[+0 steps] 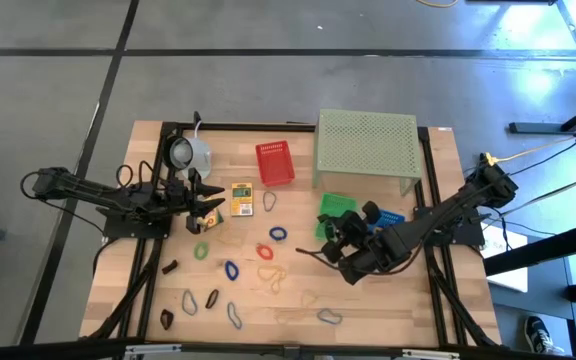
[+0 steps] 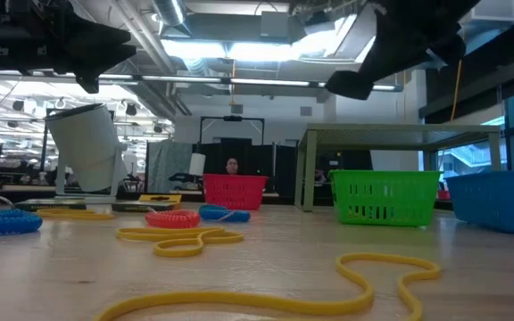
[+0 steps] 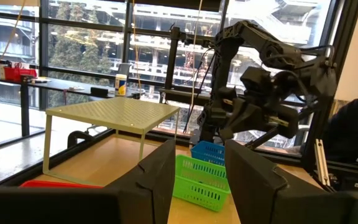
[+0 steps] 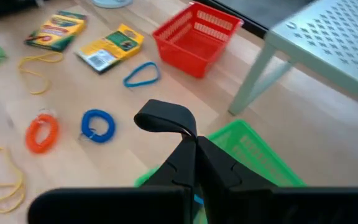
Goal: Pick & Place Office Desk Supplies
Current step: Put the black rubber band into the green bin, then put the blue spring keychain into the blue bin
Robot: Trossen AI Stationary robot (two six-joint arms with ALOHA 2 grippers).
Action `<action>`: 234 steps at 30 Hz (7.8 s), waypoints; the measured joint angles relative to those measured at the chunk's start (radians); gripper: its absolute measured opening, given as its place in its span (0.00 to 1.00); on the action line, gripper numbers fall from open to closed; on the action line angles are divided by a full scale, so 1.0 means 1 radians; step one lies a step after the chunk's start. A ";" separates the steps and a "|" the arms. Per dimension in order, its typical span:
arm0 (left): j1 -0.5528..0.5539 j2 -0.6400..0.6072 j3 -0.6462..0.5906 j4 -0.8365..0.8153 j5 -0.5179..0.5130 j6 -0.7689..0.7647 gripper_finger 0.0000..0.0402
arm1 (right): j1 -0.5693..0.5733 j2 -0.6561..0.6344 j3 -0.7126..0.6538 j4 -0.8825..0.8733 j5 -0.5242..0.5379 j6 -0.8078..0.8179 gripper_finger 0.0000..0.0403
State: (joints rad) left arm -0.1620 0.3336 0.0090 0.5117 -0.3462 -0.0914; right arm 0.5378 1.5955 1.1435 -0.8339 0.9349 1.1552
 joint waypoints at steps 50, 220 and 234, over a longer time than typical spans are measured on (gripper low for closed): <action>0.000 0.000 0.000 0.000 0.000 0.000 0.33 | -0.133 0.117 -0.001 -0.169 -0.300 0.145 0.10; 0.000 0.000 0.000 0.000 0.000 0.000 0.33 | 0.086 -0.122 -0.121 -0.504 -0.571 0.375 0.07; 0.000 0.000 0.000 0.000 0.000 0.000 0.33 | 0.086 -0.204 -0.412 -0.108 -0.686 0.435 0.10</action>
State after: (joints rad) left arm -0.1619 0.3336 0.0090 0.5117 -0.3462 -0.0914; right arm 0.6235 1.3918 0.7318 -0.9418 0.2486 1.5906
